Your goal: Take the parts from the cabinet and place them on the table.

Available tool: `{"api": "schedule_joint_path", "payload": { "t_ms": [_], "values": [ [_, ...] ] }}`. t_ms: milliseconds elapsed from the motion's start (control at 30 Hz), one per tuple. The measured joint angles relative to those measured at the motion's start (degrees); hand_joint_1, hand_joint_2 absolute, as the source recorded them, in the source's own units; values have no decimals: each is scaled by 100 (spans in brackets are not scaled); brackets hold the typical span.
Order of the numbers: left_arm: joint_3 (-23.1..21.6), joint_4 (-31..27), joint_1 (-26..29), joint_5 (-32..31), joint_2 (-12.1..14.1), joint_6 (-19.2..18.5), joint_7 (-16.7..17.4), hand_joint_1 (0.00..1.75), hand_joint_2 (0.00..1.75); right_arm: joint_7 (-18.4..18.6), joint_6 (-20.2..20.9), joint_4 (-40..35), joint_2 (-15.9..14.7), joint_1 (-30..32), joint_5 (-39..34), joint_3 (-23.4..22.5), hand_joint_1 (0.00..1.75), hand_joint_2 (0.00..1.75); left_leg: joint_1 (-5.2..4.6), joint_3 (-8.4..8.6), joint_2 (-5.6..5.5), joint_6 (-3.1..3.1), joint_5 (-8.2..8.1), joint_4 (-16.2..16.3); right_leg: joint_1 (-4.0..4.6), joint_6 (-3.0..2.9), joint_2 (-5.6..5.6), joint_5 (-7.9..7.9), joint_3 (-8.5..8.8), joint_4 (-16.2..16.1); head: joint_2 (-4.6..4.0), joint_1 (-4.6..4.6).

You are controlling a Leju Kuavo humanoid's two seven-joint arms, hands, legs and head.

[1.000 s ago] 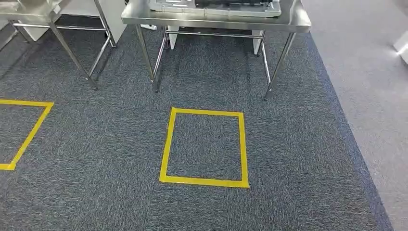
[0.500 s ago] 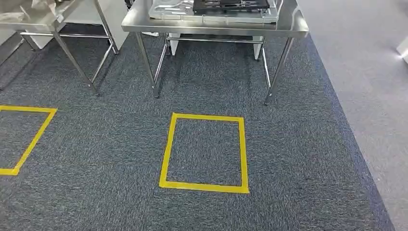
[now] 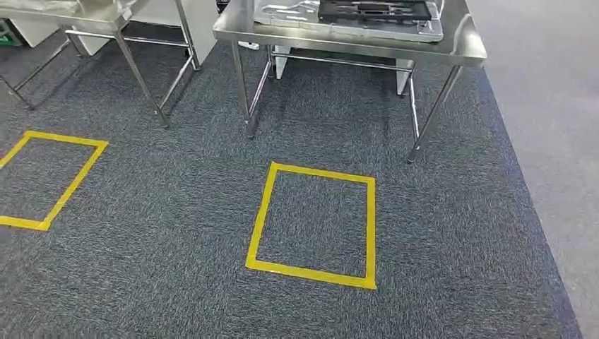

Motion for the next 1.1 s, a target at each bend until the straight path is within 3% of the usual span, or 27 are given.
{"api": "schedule_joint_path", "payload": {
  "t_ms": [33, 67, 100, 133, 167, 200, 233, 267, 300, 333, 367, 433, 467, 500, 533, 567, 600, 633, 667, 700, 767, 800, 833, 867, 933, 1100],
  "values": [
    [0, -2, 0, 0, 4, 0, 2, 0, 0, 0, 9, 0, 0, 4, 9, 24, 0, 0, 4, -29, -46, 28, 20, 1, -10, 21, 140, -254, -181, 372, 0, 0],
    [0, 0, -8, 0, 4, 0, 0, 0, 0, 0, 20, 0, -2, 11, 15, 46, 0, 0, -2, -58, -98, 39, 28, 2, -22, 37, 209, -512, -422, 882, 0, 0],
    [0, 0, -6, 2, 4, 0, 2, 0, 0, 0, 22, 0, 0, 19, 22, 57, 0, 0, -13, -81, -156, 45, 32, 3, -21, 45, 231, -690, -651, 1351, 0, 0],
    [0, -2, 8, 0, 4, 0, 2, 0, 0, 0, 26, 0, -2, 25, 26, 64, 0, 0, -23, -87, -216, 41, 37, 5, -17, 41, 239, -733, -784, 1613, 0, 0],
    [0, 0, 23, 0, 4, 0, 2, 0, 0, 0, 33, 0, -2, 35, 26, 66, 0, 0, -31, -81, -285, 41, 38, 5, -15, 29, 245, -622, -778, 1575, 0, 0],
    [0, 0, 26, 0, 4, 0, 2, 0, 0, 2, 35, 0, -7, 45, 29, 68, 0, 0, -40, -70, -359, 40, 38, 6, -9, 3, 259, -389, -640, 1276, 0, 0],
    [0, 0, 29, 0, 2, 0, 2, 0, 0, 0, 35, 0, -11, 48, 31, 72, 0, 0, -51, -53, -429, 39, 38, 6, 0, -40, 306, -85, -407, 765, 0, 0],
    [0, 0, 26, 2, -2, -9, 2, 0, 0, 0, 35, 0, -17, 47, 37, 81, 0, 0, -58, -38, -492, 33, 39, 6, 21, -100, 453, 203, -149, 187, 0, 0],
    [0, 2, 23, 0, -33, -11, 2, 0, 0, 2, 29, 0, -41, 58, 76, 94, 0, 0, -44, -57, -533, 25, 40, 6, 27, -176, 745, 244, -13, -156, 0, 0],
    [0, 2, 3, 0, -33, -13, 0, 0, 0, 7, 26, 2, -46, 57, 145, 121, 0, 0, -73, -75, -583, -13, 32, 33, 21, -183, 743, 227, 12, -245, 0, 0],
    [0, 2, -3, 0, -33, -13, -2, 0, 0, 20, 26, 0, -50, 56, 216, 168, 0, 0, -40, -103, -631, -52, 50, 26, 48, -177, 673, 231, 2, -234, 0, 0],
    [0, 2, 19, -4, -31, -17, 0, 0, 0, 63, 37, 0, -61, 41, 363, 258, 0, 0, -15, -122, -750, -132, 76, -19, 67, -226, 569, 237, 21, -271, 0, 0],
    [0, 0, 20, -11, -22, -17, 2, 0, 0, 89, 46, 2, -57, 44, 461, 312, 0, 0, -51, -117, -776, -166, 62, -3, -35, -265, 501, 289, 67, -390, 0, -2],
    [0, 2, 28, -24, -11, -22, 4, 0, 0, 125, 59, 2, -61, 51, 564, 379, 0, 0, -62, -173, -553, -182, -24, 122, -13, -276, 418, 300, 117, -449, 0, 0],
    [0, 2, 15, -35, -11, -22, 11, 0, 0, 131, 70, 2, -63, 67, 628, 442, 0, 0, -53, -338, -384, -196, -228, 439, -10, -298, 347, 298, 130, -456, 0, -5],
    [0, 2, 1, -35, -11, -22, 22, 0, 0, 162, 70, 2, -68, 84, 658, 499, 0, 0, -30, -580, -284, -223, -458, 906, 2, -319, 261, 282, 132, -452, 0, -5],
    [-2, 2, -1, -41, -11, -24, 26, 0, 0, 175, 72, 2, -68, 91, 678, 533, 0, 0, -11, -819, -236, -247, -647, 1373, 14, -329, 178, 262, 137, -444, 0, -2],
    [-2, 2, 7, -33, -13, -24, 46, 0, 0, 190, 72, 2, -70, 93, 682, 560, 0, 0, 10, -989, -217, -273, -717, 1689, 15, -330, 111, 242, 140, -433, 0, -3],
    [-2, 2, 21, -22, -11, -24, 68, 0, 0, 218, 66, 2, -72, 90, 678, 588, 0, 0, 29, -1044, -197, -294, -663, 1761, 14, -320, 46, 220, 145, -420, 0, -5],
    [0, 2, 31, 11, -4, -20, 88, 0, 0, 243, 57, 2, -72, 84, 649, 599, 0, 0, 47, -951, -168, -312, -480, 1547, 9, -309, -16, 192, 161, -402, 0, -5],
    [2, 2, 29, 33, 28, -4, 125, 0, 0, 275, 26, 2, -72, 82, 570, 599, 0, 0, 68, -472, -47, -328, 28, 609, -4, -262, -149, 108, 224, -355, 0, -5],
    [7, 2, 26, 53, 37, 2, 129, 0, 0, 288, 15, 0, -74, 86, 523, 597, 0, 0, 64, -273, 202, -317, 147, 214, 12, -224, -201, 58, 245, -314, 0, -2],
    [17, 2, 7, 72, 39, 11, 159, 0, 0, 308, -17, 0, -113, 92, 440, 586, 0, 0, 3, -256, 347, -262, 34, 179, 56, -187, -257, 17, 242, -273, 0, -5],
    [28, 0, -1, 88, 52, 18, 173, 0, 0, 328, -59, 0, -118, 88, 373, 566, 0, 0, 8, -268, 263, -184, 65, 179, 72, -161, -296, -5, 239, -258, 0, 2],
    [66, 2, 19, 120, 85, 28, 267, 0, 0, 369, -158, -2, -147, 57, 172, 461, 0, 0, -1, -306, 176, -142, 48, 192, 81, -114, -384, -10, 255, -269, 0, 0],
    [74, 2, 22, 120, 87, 28, 278, 0, 0, 372, -169, -2, -151, 52, 153, 450, 0, 0, -5, -310, 162, -134, 46, 192, 78, -110, -394, -10, 259, -276, 0, 2]
  ]
}}
